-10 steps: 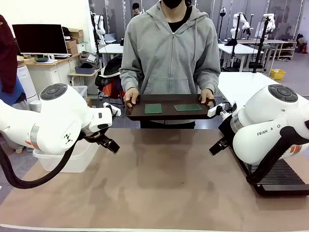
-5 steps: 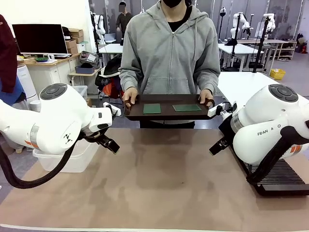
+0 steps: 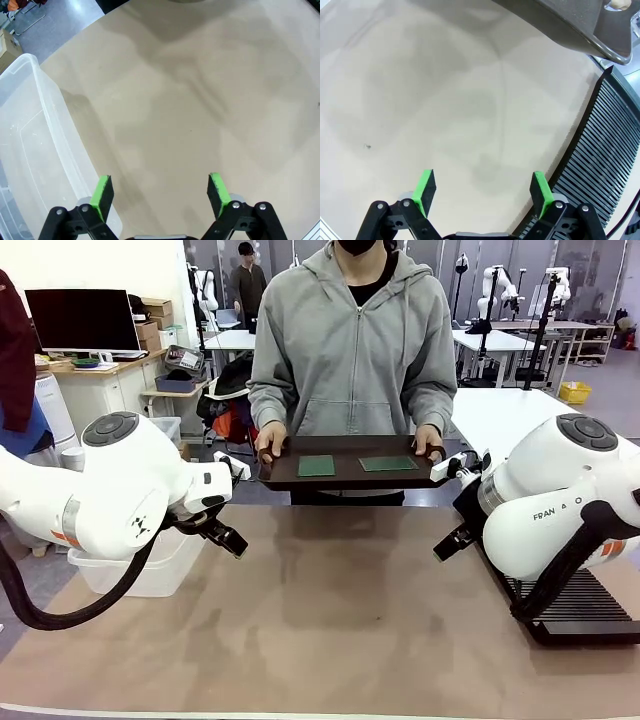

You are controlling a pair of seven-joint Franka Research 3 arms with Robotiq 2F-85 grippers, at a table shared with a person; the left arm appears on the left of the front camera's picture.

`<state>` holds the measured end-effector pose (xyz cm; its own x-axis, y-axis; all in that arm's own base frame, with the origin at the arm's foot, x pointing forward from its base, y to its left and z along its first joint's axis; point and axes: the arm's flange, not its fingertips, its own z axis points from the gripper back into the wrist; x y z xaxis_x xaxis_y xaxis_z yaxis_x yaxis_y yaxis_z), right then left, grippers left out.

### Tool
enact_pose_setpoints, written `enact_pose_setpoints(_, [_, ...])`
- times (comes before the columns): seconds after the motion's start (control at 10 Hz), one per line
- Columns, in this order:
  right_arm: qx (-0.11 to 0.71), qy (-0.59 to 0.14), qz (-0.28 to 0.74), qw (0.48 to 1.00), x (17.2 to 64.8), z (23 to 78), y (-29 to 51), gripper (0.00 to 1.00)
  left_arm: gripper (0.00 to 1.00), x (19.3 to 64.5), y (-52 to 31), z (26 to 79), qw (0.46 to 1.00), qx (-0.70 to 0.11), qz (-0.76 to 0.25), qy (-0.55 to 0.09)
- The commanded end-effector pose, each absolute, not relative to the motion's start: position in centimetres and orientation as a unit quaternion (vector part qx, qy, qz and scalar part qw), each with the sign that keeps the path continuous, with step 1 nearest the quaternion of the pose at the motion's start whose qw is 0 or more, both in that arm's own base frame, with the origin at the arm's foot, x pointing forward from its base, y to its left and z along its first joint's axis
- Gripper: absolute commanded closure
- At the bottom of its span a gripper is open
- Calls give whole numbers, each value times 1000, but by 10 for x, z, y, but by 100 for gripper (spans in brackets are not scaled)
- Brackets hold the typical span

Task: Sort PCBs into racks and boxes based on the side picked up.
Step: Pick up the Blank PCB handed by the Human.

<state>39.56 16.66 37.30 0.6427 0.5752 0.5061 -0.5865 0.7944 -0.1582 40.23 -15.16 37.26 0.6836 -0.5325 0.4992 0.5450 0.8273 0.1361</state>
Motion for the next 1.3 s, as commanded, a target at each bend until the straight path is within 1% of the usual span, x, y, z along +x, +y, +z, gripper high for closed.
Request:
enact_pose_setpoints(0.0, [81, -236, 320, 914, 369, 375, 180, 0, 0, 402, -152, 373, 917, -12, -294, -268])
enact_pose_setpoints(0.1, [98, -216, 347, 907, 361, 388, 170, 0, 0, 387, -161, 380, 931, -22, -280, -234])
enact_pose_setpoints(0.2, [122, -197, 374, 898, 362, 402, 159, 0, 0, 386, -163, 390, 927, -41, -299, -221])
enact_pose_setpoints(0.3, [153, -196, 387, 888, 350, 409, 164, 0, 0, 389, -149, 407, 919, -55, -334, -203])
enact_pose_setpoints(0.5, [164, -190, 414, 875, 349, 442, 141, 0, 0, 385, -146, 434, 901, -92, -377, -196])
enact_pose_setpoints(0.6, [176, -182, 414, 875, 334, 458, 138, 0, 0, 374, -136, 449, 892, -113, -397, -185])
enact_pose_setpoints(0.7, [186, -183, 433, 863, 327, 477, 128, 0, 0, 367, -128, 462, 883, -134, -410, -184])
enact_pose_setpoints(0.8, [189, -191, 454, 849, 330, 499, 115, 0, 0, 371, -124, 472, 878, -125, -419, -193])
enact_pose_setpoints(0.9, [211, -214, 461, 835, 324, 518, 110, 0, 0, 376, -107, 491, 870, -115, -432, -210])
enact_pose_setpoints(1.0, [206, -217, 466, 832, 322, 534, 102, 0, 0, 380, -97, 508, 867, -109, -431, -226])
enact_pose_setpoints(1.1, [192, -224, 461, 837, 322, 549, 92, 0, 0, 377, -96, 519, 872, -83, -414, -247])
enact_pose_setpoints(1.2, [164, -263, 417, 855, 318, 551, 89, 0, 0, 374, -99, 521, 881, -56, -395, -253])
